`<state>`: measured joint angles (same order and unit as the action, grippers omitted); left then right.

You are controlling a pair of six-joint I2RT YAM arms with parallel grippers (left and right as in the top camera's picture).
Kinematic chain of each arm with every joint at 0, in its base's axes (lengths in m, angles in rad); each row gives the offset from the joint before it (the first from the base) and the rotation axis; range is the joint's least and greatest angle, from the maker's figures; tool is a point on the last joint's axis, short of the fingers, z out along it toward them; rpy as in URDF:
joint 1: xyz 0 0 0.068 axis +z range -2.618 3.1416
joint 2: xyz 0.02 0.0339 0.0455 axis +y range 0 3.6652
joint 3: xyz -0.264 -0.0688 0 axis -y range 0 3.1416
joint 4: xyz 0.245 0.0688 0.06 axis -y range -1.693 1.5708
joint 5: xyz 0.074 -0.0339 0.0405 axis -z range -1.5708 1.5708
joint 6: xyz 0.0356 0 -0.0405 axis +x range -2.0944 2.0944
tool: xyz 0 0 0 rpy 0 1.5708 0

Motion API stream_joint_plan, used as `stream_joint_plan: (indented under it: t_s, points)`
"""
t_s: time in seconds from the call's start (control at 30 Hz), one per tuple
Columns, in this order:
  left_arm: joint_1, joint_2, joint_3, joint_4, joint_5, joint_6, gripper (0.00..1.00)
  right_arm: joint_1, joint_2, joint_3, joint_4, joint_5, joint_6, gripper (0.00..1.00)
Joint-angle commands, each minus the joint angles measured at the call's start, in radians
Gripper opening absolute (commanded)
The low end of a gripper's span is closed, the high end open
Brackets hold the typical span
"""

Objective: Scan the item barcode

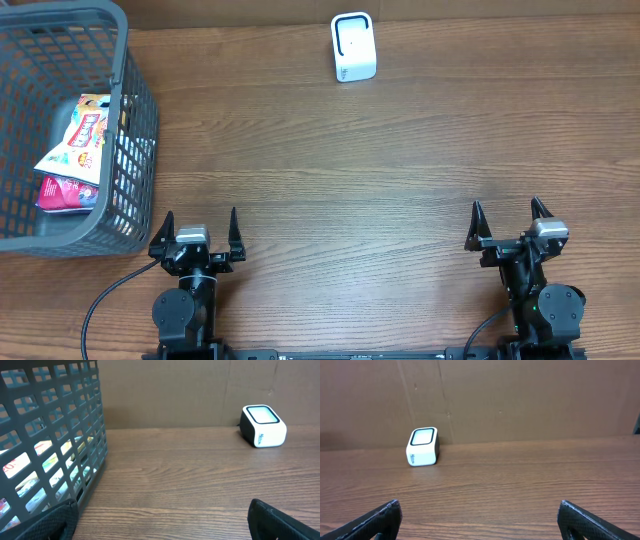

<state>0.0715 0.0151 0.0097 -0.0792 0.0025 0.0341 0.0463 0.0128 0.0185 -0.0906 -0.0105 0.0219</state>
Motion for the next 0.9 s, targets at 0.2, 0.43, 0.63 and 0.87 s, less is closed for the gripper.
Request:
stream_joint_plan:
  t_s: [0.2, 0.43, 0.63, 0.87]
  points:
    - [-0.006, -0.011, -0.005, 0.002, -0.010, 0.041, 1.00, -0.003, -0.010, -0.010, 0.006, 0.010, -0.007, 1.00]
    - [-0.006, -0.011, -0.005, 0.002, -0.010, 0.041, 1.00, -0.003, -0.010, -0.010, 0.006, 0.010, -0.007, 1.00]
    - [-0.006, -0.011, -0.005, 0.032, 0.090, -0.046, 1.00, -0.003, -0.010, -0.010, 0.006, 0.010, -0.007, 1.00]
    - [-0.006, -0.011, -0.005, 0.193, 0.425, -0.230, 1.00, -0.003, -0.010, -0.010, 0.006, 0.010, -0.007, 1.00]
